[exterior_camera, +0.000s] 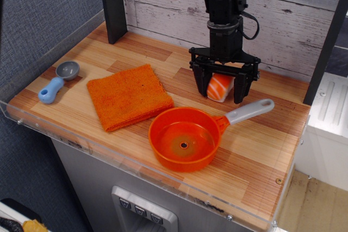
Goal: Put the sushi on top of the napkin towards the top part of the napkin.
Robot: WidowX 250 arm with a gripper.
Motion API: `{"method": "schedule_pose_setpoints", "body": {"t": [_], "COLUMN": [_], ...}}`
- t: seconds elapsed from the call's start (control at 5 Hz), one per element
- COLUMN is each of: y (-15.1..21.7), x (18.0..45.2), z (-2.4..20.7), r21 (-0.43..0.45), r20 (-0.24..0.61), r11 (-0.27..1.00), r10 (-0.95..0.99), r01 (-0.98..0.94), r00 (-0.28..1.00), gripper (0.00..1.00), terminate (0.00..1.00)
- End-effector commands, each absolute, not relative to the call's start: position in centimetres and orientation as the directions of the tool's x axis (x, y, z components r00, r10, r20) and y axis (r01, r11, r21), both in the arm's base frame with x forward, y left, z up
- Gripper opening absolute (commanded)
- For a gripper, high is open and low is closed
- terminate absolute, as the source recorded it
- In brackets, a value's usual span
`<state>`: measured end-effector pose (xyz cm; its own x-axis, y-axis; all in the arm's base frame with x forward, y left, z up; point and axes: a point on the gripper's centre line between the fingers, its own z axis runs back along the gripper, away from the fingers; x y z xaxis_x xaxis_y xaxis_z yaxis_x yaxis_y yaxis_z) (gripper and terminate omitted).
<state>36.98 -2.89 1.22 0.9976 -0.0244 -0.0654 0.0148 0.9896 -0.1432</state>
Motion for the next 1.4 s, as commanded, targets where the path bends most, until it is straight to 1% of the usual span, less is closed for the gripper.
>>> {"method": "schedule_pose_setpoints", "body": {"t": [0.0,0.4,0.6,0.8,1.0,1.2], "y": [-3.4,-4.4,-5.2,-6.5,-7.6,-6.8], "x": [37.8,37.7,37.7,37.6,37.6,36.8], "z": [1.9,2.5,3.9,7.0,11.3,15.0], "r21": [-0.110,-0.109,-0.168,-0.183,-0.171,-0.156], "r20": [-0.003,0.012,-0.002,0.020,0.066,0.102], "r11": [0.993,0.993,0.981,0.974,0.974,0.980], "r10": [-0.032,-0.054,-0.100,-0.135,-0.140,-0.108], "r01": [0.031,0.055,0.099,0.137,0.149,0.123], "r00": [0.999,0.998,0.995,0.991,0.988,0.989], "gripper": [0.00,0.00,0.00,0.00,0.00,0.00], "terminate": [0.00,0.00,0.00,0.00,0.00,0.00]}}
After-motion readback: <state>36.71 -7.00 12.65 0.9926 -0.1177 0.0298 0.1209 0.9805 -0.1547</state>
